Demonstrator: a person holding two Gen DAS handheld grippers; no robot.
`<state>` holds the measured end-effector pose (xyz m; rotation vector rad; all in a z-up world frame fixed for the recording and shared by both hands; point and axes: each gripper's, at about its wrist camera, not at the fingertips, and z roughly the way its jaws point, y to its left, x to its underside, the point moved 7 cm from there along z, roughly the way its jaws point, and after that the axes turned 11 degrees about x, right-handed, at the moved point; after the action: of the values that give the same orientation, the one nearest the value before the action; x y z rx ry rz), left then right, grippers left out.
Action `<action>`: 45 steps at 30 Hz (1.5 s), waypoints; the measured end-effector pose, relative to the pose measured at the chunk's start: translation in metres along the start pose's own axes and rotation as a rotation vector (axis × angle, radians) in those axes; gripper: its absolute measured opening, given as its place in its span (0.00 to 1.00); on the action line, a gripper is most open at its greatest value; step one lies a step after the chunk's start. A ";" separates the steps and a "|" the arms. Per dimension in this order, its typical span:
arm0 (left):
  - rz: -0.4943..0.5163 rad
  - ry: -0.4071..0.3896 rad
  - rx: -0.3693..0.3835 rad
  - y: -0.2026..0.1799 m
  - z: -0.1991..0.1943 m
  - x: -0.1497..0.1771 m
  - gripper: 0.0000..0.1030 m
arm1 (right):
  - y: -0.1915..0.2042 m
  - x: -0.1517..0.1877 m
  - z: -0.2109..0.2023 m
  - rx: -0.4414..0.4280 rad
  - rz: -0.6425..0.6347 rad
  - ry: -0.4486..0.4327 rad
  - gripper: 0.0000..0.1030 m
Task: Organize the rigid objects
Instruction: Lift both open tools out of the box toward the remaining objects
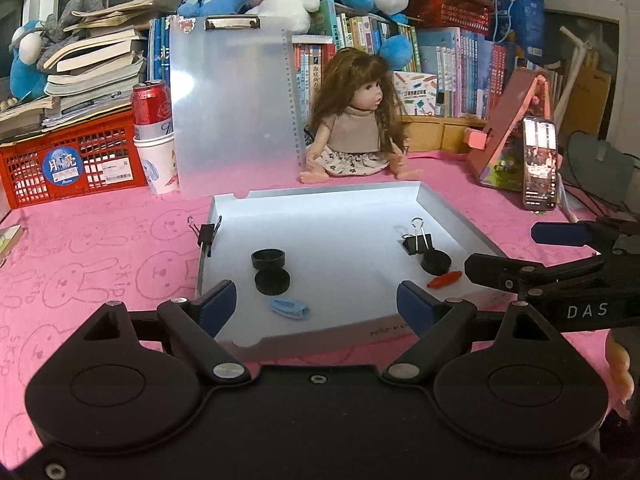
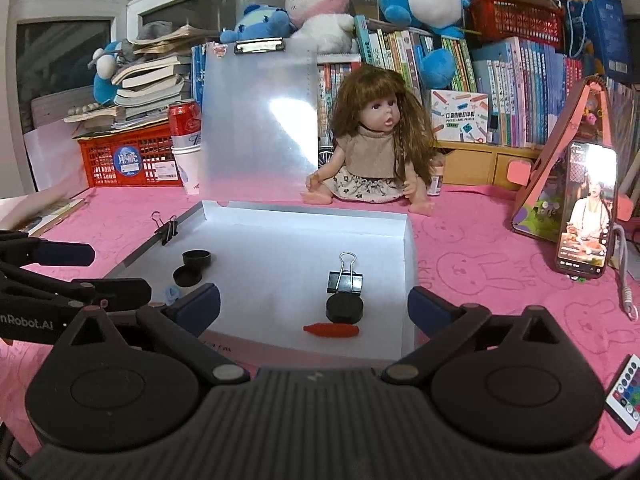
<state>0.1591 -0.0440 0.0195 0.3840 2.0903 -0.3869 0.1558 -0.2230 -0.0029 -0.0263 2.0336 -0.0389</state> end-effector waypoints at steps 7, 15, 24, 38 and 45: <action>0.015 -0.012 -0.009 -0.005 -0.017 0.017 0.85 | 0.002 0.013 -0.015 -0.008 0.001 -0.019 1.00; 0.022 -0.024 -0.029 -0.005 -0.031 0.037 0.85 | 0.005 0.031 -0.031 -0.003 -0.017 -0.046 1.00; 0.018 -0.014 -0.052 0.002 -0.039 0.058 0.85 | 0.015 0.054 -0.043 -0.022 -0.056 -0.058 1.00; 0.007 0.003 -0.069 0.010 -0.048 0.083 0.75 | 0.033 0.082 -0.050 -0.049 -0.117 -0.036 0.82; -0.026 0.023 -0.074 0.015 -0.045 0.090 0.68 | 0.037 0.089 -0.046 -0.046 -0.127 -0.009 0.67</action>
<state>0.0860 -0.0008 -0.0364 0.3193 2.1275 -0.3212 0.0754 -0.1890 -0.0633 -0.1841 2.0214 -0.0718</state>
